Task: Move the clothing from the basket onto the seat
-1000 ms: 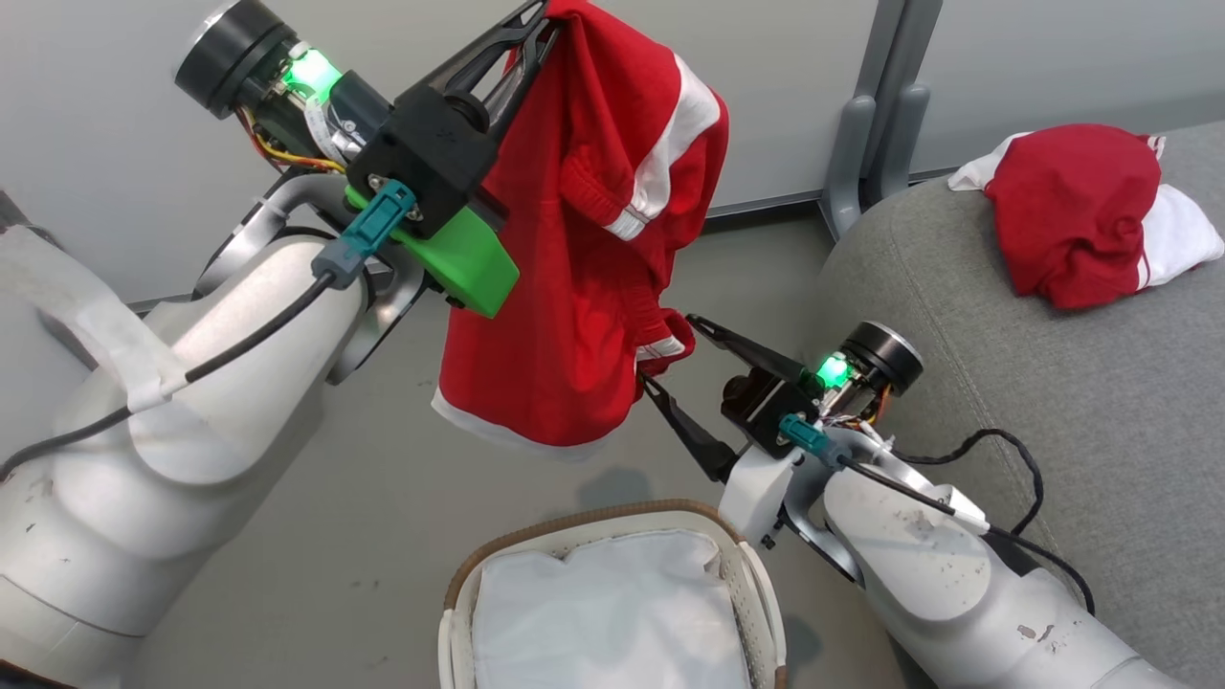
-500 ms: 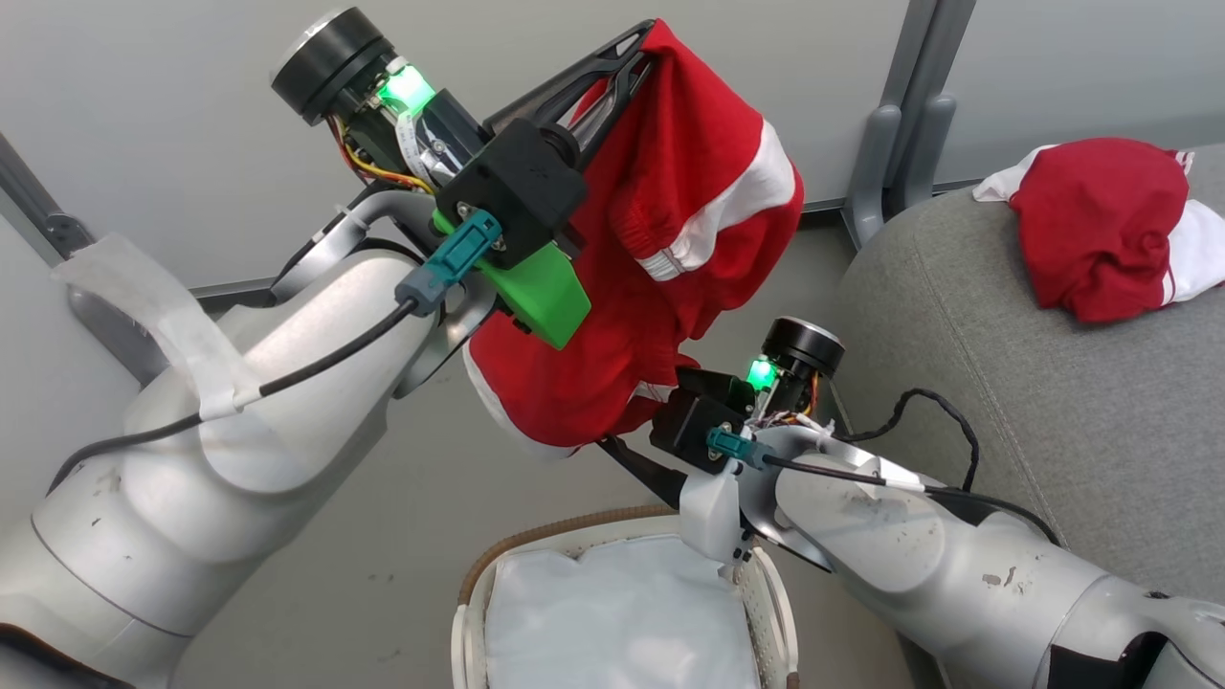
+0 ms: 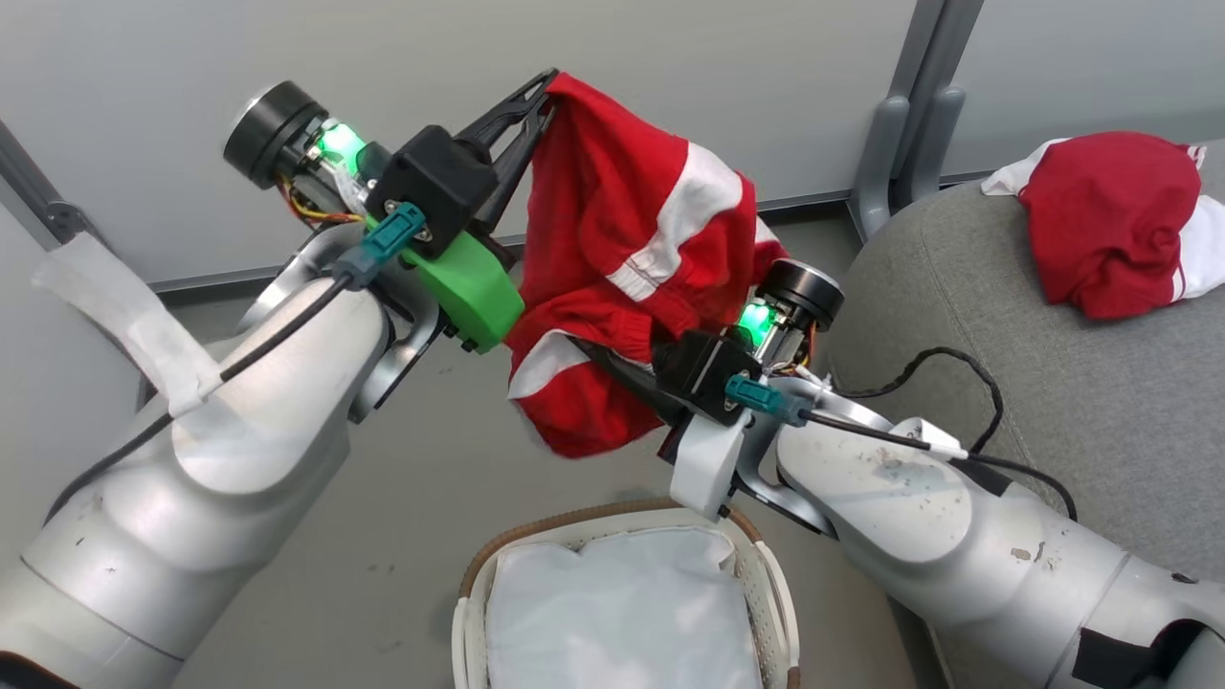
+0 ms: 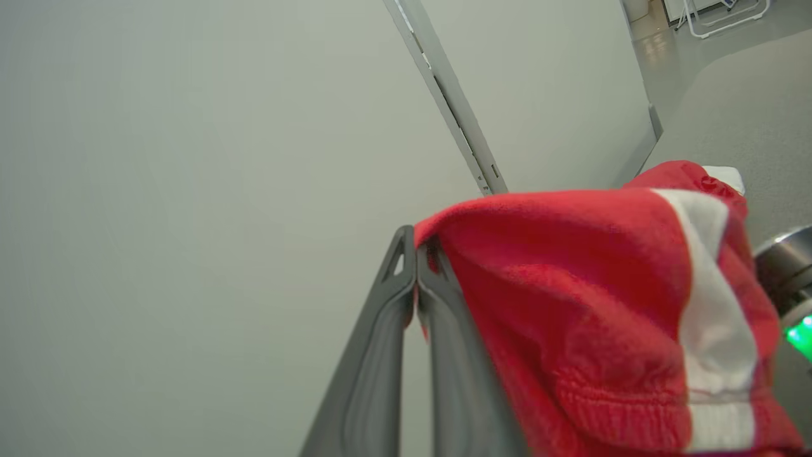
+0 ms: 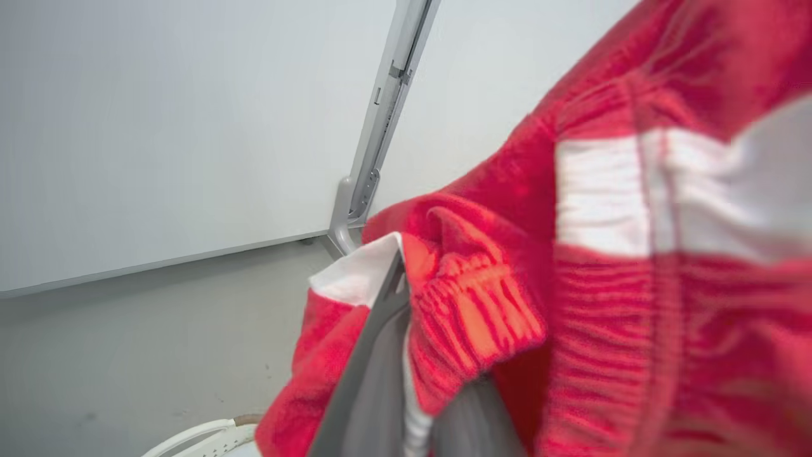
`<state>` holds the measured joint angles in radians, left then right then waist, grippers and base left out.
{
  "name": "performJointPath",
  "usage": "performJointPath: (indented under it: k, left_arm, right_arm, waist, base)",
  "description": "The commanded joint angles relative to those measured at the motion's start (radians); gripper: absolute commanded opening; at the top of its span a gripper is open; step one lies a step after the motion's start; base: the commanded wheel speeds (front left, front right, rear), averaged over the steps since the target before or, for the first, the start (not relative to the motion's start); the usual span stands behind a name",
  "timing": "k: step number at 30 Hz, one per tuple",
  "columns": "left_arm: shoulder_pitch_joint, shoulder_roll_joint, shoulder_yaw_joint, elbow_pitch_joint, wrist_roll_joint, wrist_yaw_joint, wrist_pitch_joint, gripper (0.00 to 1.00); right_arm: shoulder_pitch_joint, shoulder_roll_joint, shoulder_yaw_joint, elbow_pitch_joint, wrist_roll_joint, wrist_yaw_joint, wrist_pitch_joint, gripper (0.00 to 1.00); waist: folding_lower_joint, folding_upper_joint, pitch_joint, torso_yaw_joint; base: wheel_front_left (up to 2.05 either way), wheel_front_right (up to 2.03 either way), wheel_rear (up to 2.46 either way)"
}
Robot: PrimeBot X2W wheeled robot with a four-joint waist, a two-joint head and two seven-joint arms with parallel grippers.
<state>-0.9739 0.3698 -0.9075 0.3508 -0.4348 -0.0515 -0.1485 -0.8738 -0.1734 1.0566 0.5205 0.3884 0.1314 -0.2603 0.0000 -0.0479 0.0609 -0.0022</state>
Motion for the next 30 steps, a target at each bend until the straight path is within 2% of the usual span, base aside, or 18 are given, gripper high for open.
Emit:
performJointPath:
  k: [1, 2, 4, 10, 17, 23, 30]
  left_arm:
    - [0.032, 0.002, 0.011, 0.014, -0.024, 0.008, -0.011, 0.27]
    - [0.046, -0.001, 0.017, 0.028, -0.039, 0.009, -0.018, 0.46]
    - [0.079, -0.009, 0.028, 0.051, -0.070, 0.009, -0.033, 1.00]
    - [0.184, -0.027, 0.058, 0.069, -0.152, 0.012, -0.074, 1.00]
    - [0.330, -0.039, 0.090, 0.035, -0.188, 0.042, -0.110, 1.00]
    - [0.449, -0.055, 0.115, 0.005, -0.187, 0.061, -0.117, 1.00]
    - [0.530, -0.081, 0.150, -0.035, -0.151, 0.058, -0.117, 1.00]
  right_arm:
    - [0.025, -0.008, -0.023, -0.020, -0.012, -0.001, -0.003, 0.00]
    - [0.034, -0.013, -0.046, -0.036, -0.021, -0.001, -0.003, 0.00]
    - [0.053, -0.022, -0.096, -0.065, -0.041, -0.001, -0.003, 0.00]
    - [0.097, -0.034, -0.225, -0.107, -0.093, -0.001, -0.003, 0.00]
    - [0.157, -0.055, -0.359, -0.131, -0.155, -0.001, -0.003, 0.00]
    - [0.215, -0.078, -0.453, -0.145, -0.195, -0.001, -0.003, 0.00]
    - [0.256, -0.096, -0.525, -0.158, -0.227, -0.001, -0.003, 0.00]
  waist:
    - [0.0000, 0.0000, 0.002, -0.003]
    - [0.0000, 0.0000, 0.002, -0.005]
    - [0.0000, 0.0000, 0.004, -0.008]
    - [0.0000, 0.0000, 0.008, -0.011]
    - [0.0000, 0.0000, 0.007, -0.002]
    - [0.0000, 0.0000, 0.005, 0.004]
    - [0.0000, 0.0000, 0.005, 0.001]
  base:
    - [0.00, 0.00, 0.00]
    - [0.00, 0.00, 0.00]
    - [0.00, 0.00, 0.00]
    - [0.00, 0.00, 0.00]
    - [0.00, 0.00, 0.00]
    - [0.00, 0.00, 0.00]
    - [0.00, 0.00, 0.00]
